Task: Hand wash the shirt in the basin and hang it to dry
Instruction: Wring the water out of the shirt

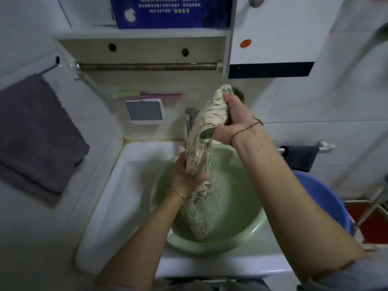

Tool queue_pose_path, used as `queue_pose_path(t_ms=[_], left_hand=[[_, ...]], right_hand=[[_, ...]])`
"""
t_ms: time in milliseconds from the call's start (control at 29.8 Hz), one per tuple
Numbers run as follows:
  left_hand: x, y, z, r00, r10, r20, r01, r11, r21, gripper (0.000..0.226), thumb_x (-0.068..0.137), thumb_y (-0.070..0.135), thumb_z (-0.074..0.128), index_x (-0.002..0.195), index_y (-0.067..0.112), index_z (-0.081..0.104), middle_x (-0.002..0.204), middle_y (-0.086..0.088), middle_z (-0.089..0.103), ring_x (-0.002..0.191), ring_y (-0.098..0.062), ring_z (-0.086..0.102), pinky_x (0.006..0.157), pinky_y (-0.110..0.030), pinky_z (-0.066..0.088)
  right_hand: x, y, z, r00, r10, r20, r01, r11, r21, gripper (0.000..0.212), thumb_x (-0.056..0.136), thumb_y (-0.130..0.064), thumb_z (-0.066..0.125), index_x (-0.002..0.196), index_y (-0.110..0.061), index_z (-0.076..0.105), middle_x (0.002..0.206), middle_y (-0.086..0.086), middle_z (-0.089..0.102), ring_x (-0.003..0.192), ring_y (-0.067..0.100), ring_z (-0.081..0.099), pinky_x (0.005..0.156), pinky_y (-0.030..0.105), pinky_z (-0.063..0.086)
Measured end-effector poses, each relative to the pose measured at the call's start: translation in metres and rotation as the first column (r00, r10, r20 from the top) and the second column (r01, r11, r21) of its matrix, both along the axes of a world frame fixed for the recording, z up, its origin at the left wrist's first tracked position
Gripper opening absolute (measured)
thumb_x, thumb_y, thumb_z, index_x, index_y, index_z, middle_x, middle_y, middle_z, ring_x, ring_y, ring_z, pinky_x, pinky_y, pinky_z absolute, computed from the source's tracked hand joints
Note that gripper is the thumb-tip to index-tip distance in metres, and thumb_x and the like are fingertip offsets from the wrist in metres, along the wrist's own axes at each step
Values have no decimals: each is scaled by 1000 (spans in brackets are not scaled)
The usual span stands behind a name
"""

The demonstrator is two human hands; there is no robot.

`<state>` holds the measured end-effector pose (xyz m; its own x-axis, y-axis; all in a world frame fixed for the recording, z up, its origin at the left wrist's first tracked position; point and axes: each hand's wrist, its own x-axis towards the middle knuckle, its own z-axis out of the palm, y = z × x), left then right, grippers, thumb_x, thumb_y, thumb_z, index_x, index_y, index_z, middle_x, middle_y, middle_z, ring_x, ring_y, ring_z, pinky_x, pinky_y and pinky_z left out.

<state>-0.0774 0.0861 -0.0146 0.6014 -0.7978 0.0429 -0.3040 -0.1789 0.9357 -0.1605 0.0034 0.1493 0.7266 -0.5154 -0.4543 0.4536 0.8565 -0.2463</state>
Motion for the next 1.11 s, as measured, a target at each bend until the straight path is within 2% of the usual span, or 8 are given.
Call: queue_pose_path(t_ms=[134,302,403,537,705,906,973,1107], left_hand=[[6,-7,2,992,7,-128,-17,997,-77,39,78,-1,70,99,17,44,89,7,55,87,-13,54,69,-9,43],[22,-19,20,998,14,65,-9,997,-82,27,88,4,60,104,5,39,98,-7,50,92,-15,47,74,-17,40],[28,-29,42,973,-40,229,33,999,32,28,91,16,56,98,10,29,96,-7,47,89,-14,43,77,-25,37],[23,-35,81,878,-193,439,144,979,142,24,90,20,52,104,18,32,92,-6,52,81,-20,50,72,-30,43],[12,-49,118,397,-338,854,73,939,337,25,86,9,51,104,17,36,104,-12,53,84,-36,56,63,-39,46],[-6,-48,136,-87,-397,914,118,906,405,44,84,-6,46,122,14,37,111,-12,42,92,-30,50,60,-33,34],[-11,-44,125,-43,-333,942,236,913,333,45,80,-11,47,120,11,43,107,-13,43,89,-28,48,60,-33,34],[-20,-25,95,353,-364,862,472,865,171,53,63,-19,52,110,5,56,99,-7,39,89,-19,38,68,-28,34]], right_hand=[[-24,-8,2,993,-73,88,71,997,20,12,86,-24,60,81,-14,56,104,-19,52,119,-6,41,108,18,31],[-62,-24,-38,977,-138,-163,103,973,-205,32,92,-32,50,101,-3,59,89,21,67,80,32,65,56,45,54],[-72,-29,-79,933,-128,-337,57,975,-213,34,94,-31,44,114,-8,58,112,17,63,96,32,60,72,44,47],[-67,-22,-124,844,23,-536,-127,979,-157,23,95,-24,41,94,-5,55,85,14,62,83,29,55,73,37,44],[-60,-10,-152,710,266,-652,-371,928,-25,55,85,-44,56,125,-10,41,133,19,40,124,46,37,96,65,36],[-54,14,-151,892,434,-130,-400,889,222,112,71,-87,32,145,-4,22,145,40,19,122,61,34,84,69,44],[-38,19,-141,913,409,17,-405,897,176,111,71,-85,40,140,2,33,139,40,31,120,58,40,85,68,44],[-10,29,-131,999,36,-29,-33,995,96,42,94,-40,41,102,-5,62,100,18,62,89,32,59,62,40,58]])
